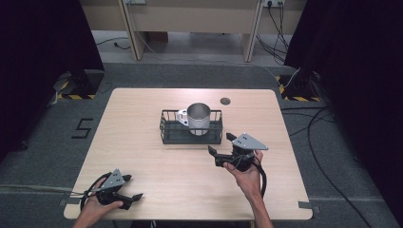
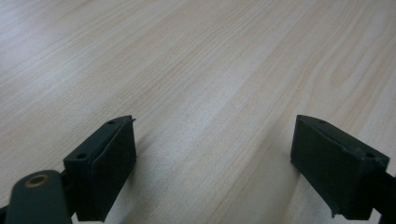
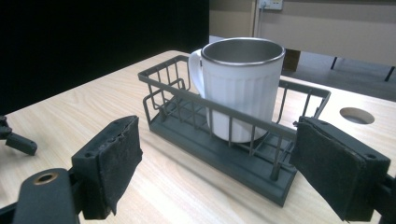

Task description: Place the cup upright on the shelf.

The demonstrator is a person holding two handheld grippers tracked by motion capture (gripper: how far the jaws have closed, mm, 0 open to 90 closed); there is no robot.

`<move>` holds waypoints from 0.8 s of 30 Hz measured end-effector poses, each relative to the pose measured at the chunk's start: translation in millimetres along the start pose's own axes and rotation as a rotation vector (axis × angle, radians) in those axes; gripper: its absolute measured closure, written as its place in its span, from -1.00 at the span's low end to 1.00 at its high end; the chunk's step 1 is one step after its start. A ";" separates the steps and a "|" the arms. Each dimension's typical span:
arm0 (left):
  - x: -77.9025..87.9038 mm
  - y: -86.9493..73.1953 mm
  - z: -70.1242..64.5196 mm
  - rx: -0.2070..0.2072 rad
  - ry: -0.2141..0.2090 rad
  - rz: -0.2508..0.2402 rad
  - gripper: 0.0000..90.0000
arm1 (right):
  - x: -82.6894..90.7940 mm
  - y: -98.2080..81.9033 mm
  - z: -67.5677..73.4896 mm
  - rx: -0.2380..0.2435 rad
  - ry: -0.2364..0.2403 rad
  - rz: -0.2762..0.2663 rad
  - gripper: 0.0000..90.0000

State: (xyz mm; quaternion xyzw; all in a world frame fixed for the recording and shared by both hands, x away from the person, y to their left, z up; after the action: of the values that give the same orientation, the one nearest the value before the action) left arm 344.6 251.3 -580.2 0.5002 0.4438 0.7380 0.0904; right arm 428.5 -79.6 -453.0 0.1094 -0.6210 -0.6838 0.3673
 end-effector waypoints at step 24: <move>0.0 0.0 0.0 0.000 0.000 0.000 -0.70 | 19.2 -26.0 0.1 -0.027 -0.002 -0.013 -0.66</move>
State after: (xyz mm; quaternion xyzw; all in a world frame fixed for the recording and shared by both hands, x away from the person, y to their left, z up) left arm 344.7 251.3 -580.2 0.5001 0.4438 0.7381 0.0905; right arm 405.3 -92.9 -471.3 0.1081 -0.6112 -0.6946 0.3636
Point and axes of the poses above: each handheld gripper's, and its own axes: x roughly backward along the jaws, y roughly out of its top, z roughly to its left, the point moved 8 cm from there along -x, roughly forward along the jaws, and after that the axes turned 9 degrees about -x, right-handed, at the moved point
